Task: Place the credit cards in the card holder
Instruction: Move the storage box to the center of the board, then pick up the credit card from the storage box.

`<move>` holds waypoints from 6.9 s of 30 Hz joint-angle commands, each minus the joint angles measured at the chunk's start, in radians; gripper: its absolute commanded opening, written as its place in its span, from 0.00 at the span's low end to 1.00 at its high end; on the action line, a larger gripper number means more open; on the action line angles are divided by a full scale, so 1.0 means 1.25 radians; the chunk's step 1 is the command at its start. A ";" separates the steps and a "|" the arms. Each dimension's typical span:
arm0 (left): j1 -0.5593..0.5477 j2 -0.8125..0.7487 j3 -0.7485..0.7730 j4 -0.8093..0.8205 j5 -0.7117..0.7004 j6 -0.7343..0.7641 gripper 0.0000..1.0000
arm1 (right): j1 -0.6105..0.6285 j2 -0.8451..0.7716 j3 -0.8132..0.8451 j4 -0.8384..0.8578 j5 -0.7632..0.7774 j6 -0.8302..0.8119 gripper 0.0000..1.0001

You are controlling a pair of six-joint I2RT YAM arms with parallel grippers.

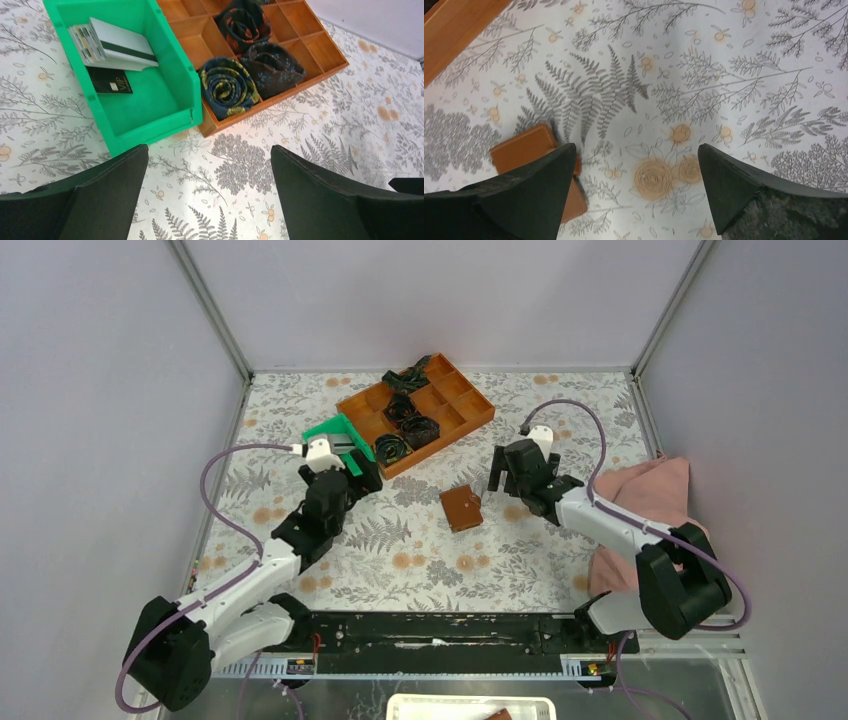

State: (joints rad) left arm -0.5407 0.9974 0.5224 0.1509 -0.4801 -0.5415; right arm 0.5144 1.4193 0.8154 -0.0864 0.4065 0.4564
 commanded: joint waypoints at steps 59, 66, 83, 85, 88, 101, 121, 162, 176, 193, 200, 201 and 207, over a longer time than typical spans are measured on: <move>0.304 0.123 -0.011 0.163 -0.032 -0.267 1.00 | 0.233 0.559 0.721 0.048 -0.239 -0.278 0.77; 0.316 0.218 0.035 0.168 0.027 -0.272 0.96 | 0.232 0.533 0.686 0.067 -0.212 -0.284 0.77; 0.334 0.357 0.102 0.105 0.089 -0.292 0.83 | 0.231 0.428 0.584 0.107 -0.168 -0.291 0.77; 0.336 0.362 0.106 0.103 0.095 -0.291 0.79 | 0.232 0.419 0.574 0.109 -0.165 -0.293 0.77; 0.337 0.364 0.111 0.095 0.100 -0.290 0.77 | 0.232 0.413 0.569 0.110 -0.158 -0.293 0.78; 0.340 0.383 0.140 0.006 0.142 -0.258 0.56 | 0.232 0.370 0.519 0.123 -0.148 -0.284 0.78; 0.340 0.444 0.221 -0.144 0.165 -0.197 0.15 | 0.231 0.291 0.444 0.128 -0.133 -0.286 0.78; -0.014 0.161 0.045 -0.452 -0.025 -0.384 0.02 | 0.260 0.101 0.225 0.136 -0.219 -0.219 0.76; -0.078 0.171 0.112 -0.517 -0.102 -0.443 0.39 | 0.290 0.110 0.221 0.135 -0.212 -0.216 0.76; -0.078 -0.088 0.179 -0.623 -0.286 -0.484 0.64 | 0.356 0.251 0.402 0.069 -0.197 -0.263 0.75; -0.078 -0.221 0.108 -0.636 -0.339 -0.567 0.63 | 0.375 0.383 0.549 0.012 -0.215 -0.280 0.74; -0.078 -0.237 0.101 -0.635 -0.342 -0.572 0.63 | 0.377 0.400 0.569 0.004 -0.221 -0.279 0.74; -0.078 -0.271 0.082 -0.650 -0.355 -0.592 0.63 | 0.381 0.503 0.694 -0.033 -0.254 -0.270 0.73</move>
State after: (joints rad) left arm -0.6342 0.6743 0.6434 -0.6270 -0.8516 -1.2304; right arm 0.9779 2.0041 1.5688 -0.0914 0.1234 0.1268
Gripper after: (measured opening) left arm 0.633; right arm 0.739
